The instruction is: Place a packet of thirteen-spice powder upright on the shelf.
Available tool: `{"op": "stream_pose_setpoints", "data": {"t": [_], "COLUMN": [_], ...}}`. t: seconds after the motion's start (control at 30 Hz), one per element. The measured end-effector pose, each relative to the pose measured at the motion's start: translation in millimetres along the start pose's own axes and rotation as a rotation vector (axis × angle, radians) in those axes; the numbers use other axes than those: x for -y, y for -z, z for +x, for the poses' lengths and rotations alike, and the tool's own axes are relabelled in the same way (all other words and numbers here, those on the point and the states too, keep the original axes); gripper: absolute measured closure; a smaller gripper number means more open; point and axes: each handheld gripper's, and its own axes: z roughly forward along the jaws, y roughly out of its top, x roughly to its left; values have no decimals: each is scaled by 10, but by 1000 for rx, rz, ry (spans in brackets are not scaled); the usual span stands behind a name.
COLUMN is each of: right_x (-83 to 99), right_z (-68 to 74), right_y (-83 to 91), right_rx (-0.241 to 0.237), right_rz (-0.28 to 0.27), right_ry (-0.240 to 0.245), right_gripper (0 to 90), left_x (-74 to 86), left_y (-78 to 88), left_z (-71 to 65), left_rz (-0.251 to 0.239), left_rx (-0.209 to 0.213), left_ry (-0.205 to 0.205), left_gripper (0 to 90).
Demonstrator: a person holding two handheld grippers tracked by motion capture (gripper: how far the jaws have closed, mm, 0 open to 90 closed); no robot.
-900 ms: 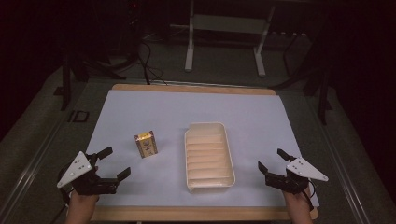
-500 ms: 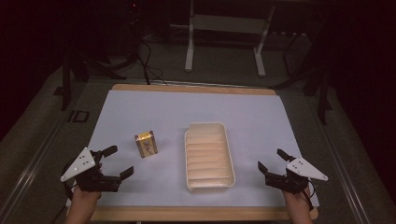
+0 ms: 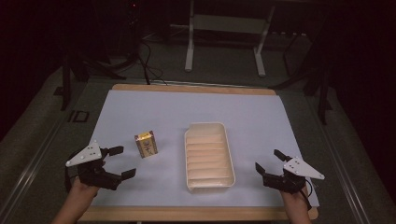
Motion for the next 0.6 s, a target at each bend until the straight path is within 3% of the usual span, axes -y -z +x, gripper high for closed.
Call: {"op": "stream_pose_setpoints", "data": {"t": [0.23, 0.33, 0.47, 0.6], "right_x": [-2, -3, -8, -16], "right_z": [7, 16, 24, 25], "right_y": [-3, -8, -9, -2], "right_rx": [-9, -17, -25, -27], "right_rz": [-1, 2, 1, -2], "right_ry": [1, 1, 5, 3], "right_gripper": [145, 145, 145, 145], "left_x": [-34, -58, -59, -48], "left_y": [-7, -13, -16, -21], "left_z": [-2, -32, -42, -57], "left_rz": [82, 143, 195, 277], "left_rx": [13, 27, 49, 74], "left_ry": [-22, -60, -68, -81], "left_gripper": [20, 20, 20, 20]}}
